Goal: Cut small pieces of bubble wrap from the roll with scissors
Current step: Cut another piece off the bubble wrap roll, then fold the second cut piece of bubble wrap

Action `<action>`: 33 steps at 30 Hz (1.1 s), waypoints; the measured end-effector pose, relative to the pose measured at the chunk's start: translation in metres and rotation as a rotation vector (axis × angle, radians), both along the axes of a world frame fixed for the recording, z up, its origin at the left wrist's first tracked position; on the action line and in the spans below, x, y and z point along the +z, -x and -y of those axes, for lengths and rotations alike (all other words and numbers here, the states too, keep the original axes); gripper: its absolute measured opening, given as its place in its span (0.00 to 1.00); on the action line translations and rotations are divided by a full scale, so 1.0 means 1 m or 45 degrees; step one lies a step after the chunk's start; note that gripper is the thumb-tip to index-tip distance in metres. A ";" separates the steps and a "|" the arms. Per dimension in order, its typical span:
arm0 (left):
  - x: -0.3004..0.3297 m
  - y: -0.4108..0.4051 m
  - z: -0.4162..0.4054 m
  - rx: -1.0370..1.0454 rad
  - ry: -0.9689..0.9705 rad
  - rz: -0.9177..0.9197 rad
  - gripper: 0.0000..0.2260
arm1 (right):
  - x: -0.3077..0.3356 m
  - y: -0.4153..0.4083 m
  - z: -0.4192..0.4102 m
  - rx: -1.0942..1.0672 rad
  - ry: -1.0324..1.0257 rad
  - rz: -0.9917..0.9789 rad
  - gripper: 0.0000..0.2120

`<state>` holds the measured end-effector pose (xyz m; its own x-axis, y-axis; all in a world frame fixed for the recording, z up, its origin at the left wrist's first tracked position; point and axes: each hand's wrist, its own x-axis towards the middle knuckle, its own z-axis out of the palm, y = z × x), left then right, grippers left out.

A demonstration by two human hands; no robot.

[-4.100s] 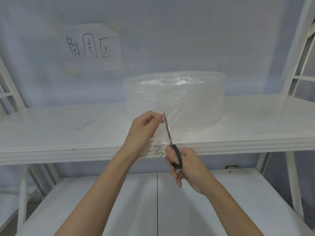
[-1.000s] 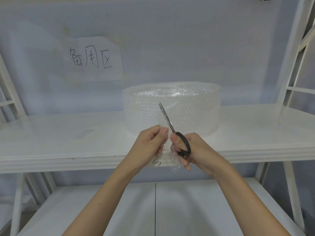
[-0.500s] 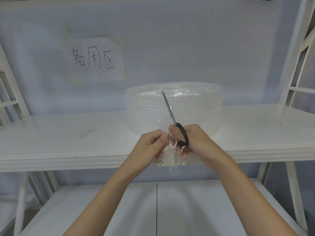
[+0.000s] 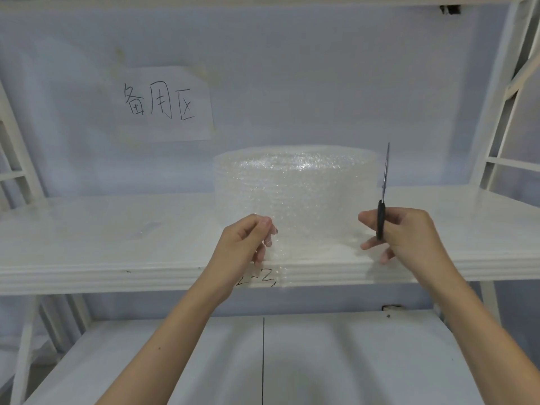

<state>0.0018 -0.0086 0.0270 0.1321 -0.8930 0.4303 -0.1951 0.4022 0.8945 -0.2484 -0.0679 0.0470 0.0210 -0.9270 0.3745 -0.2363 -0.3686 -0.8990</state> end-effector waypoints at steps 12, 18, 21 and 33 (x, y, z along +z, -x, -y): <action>-0.001 0.002 0.003 0.013 -0.041 0.000 0.17 | -0.001 0.027 0.014 -0.301 -0.090 -0.307 0.22; -0.001 0.002 0.003 0.019 -0.059 0.001 0.17 | -0.016 0.022 0.031 -0.560 -0.055 -0.839 0.25; -0.001 0.002 0.004 0.021 -0.062 0.001 0.17 | -0.025 0.016 0.036 -0.674 0.004 -1.129 0.24; 0.001 -0.001 0.006 0.014 -0.053 -0.051 0.16 | -0.004 -0.045 -0.016 -0.151 0.465 -0.398 0.13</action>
<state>0.0032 -0.0149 0.0282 0.1586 -0.9082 0.3873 -0.1630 0.3628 0.9175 -0.2032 -0.0520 0.0426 0.0862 -0.7394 0.6678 -0.5336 -0.6003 -0.5958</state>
